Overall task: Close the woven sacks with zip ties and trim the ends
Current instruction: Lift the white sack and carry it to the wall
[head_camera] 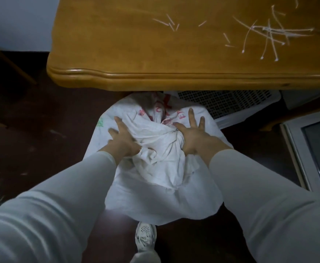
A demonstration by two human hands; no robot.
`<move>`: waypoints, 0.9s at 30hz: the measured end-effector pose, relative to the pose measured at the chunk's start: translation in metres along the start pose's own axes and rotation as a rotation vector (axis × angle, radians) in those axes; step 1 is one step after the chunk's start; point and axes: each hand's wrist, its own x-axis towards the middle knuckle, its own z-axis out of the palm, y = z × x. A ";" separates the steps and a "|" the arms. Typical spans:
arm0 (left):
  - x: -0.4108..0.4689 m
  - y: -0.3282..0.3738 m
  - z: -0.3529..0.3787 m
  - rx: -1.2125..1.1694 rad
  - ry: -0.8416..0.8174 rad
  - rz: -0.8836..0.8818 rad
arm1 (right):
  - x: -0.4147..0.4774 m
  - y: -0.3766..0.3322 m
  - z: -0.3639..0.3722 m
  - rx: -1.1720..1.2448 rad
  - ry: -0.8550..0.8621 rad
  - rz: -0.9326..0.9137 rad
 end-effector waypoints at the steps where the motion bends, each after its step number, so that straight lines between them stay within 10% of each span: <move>1: 0.003 -0.001 0.003 -0.024 -0.019 0.049 | 0.007 0.001 0.004 -0.023 0.013 -0.021; 27: -0.228 -0.001 0.008 0.208 0.014 0.536 | -0.253 0.043 0.015 0.047 0.313 0.181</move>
